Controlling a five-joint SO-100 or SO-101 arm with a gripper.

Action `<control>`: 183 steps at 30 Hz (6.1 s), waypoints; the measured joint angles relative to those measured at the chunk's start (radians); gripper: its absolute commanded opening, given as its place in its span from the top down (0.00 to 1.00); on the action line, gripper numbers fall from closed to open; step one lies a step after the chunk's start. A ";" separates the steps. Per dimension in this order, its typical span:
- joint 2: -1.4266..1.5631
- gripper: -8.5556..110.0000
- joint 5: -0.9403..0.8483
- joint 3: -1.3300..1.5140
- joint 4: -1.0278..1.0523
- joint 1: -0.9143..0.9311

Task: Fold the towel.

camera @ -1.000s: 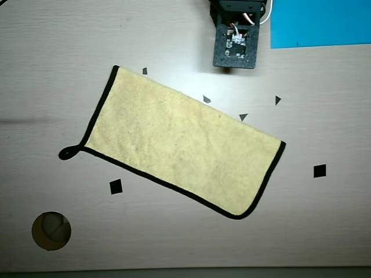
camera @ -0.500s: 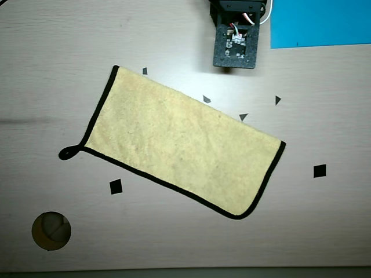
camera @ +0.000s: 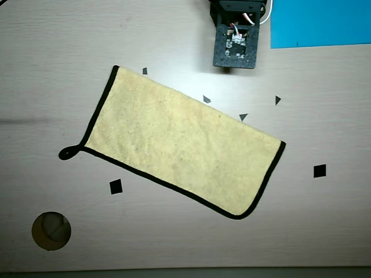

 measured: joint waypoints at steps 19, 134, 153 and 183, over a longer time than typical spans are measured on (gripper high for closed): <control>-0.003 0.92 0.000 0.000 0.000 -0.021; -1.694 0.93 1.094 -0.988 -1.032 0.592; -1.427 0.93 0.644 -0.948 -0.920 0.400; -1.624 0.93 0.094 -1.109 -0.861 -0.107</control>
